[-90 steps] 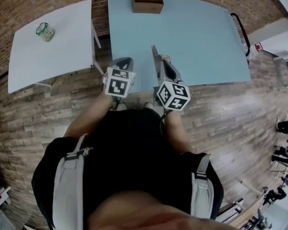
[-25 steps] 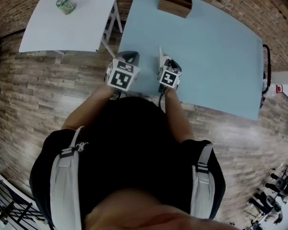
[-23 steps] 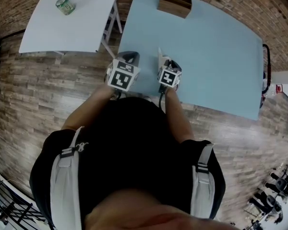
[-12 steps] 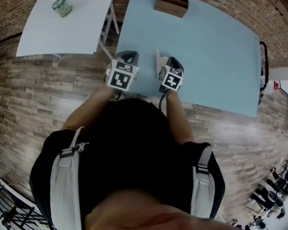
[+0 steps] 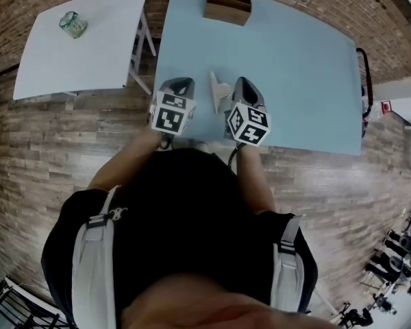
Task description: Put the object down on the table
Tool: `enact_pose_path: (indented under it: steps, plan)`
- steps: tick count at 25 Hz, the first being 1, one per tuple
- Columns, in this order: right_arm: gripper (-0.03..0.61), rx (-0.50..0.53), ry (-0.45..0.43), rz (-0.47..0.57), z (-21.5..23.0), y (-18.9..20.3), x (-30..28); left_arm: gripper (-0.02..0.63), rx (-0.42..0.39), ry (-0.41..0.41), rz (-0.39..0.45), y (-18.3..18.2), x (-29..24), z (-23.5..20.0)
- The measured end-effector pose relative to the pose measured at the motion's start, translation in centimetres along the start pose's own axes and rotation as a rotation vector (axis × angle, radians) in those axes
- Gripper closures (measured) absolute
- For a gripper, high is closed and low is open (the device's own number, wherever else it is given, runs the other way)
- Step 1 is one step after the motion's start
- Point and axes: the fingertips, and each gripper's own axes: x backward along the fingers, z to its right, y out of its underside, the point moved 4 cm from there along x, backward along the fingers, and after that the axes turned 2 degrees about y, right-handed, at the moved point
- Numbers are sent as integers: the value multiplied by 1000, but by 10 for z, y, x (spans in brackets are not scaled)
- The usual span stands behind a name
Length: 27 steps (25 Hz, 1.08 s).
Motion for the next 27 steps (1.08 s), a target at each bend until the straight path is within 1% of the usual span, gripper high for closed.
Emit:
enact_pose_path:
  steps: [3,5,9,17,22,27]
  plan:
    - [566,5,-7,46,1,-9,17,614,1,-3,54,-8,1,5]
    - [566,4,-1,64,3,-13,25,614,14,5,73,-10,1,7]
    - [566,0,11,78,7,-16,33,614,35,24,67,-8,-3,8]
    - [565,-8,18,51,8,-7,35,614,40,38,59,-6,-3,12]
    - [565,-10,14,52,7,-7,33,614,83,29,69,-5,-2,5]
    - [565,-13,18,43,11,-3,31,614,79,23,64,-4,-3,4]
